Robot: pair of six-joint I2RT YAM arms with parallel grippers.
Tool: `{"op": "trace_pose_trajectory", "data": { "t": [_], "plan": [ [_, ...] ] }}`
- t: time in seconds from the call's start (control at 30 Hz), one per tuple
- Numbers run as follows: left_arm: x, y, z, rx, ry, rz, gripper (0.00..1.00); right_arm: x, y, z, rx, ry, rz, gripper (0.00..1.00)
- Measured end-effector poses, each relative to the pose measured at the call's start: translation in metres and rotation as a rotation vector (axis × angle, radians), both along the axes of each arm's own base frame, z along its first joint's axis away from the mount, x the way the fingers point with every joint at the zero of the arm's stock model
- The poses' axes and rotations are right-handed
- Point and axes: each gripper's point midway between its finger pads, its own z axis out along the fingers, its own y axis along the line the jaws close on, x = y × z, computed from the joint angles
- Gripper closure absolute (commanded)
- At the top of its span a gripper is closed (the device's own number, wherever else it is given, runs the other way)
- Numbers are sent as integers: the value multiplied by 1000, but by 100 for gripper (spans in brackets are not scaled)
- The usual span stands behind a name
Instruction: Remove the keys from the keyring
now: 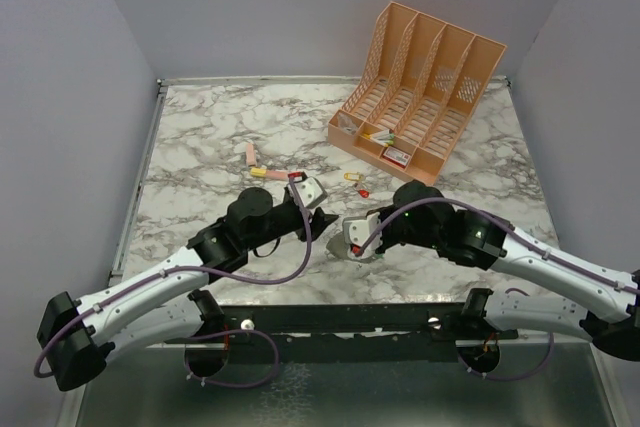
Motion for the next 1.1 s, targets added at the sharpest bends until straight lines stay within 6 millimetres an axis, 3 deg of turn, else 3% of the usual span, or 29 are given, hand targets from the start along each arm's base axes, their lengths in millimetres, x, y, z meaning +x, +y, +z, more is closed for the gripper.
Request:
{"op": "trace_pose_trajectory", "data": {
  "t": [0.2, 0.37, 0.77, 1.1],
  "plan": [
    [-4, 3, 12, -23, -34, -22, 44, 3, -1, -2, -69, -50, 48, 99],
    [-13, 0, 4, -27, -27, -75, 44, 3, -3, -1, -68, -41, 33, 99],
    [-24, 0, -1, -146, 122, -43, 51, 2, 7, 0, 39, 172, -168, 100],
    [-26, -1, 2, -185, 170, -28, 60, 8, 37, 24, 130, 396, -391, 100]
  ]
}}
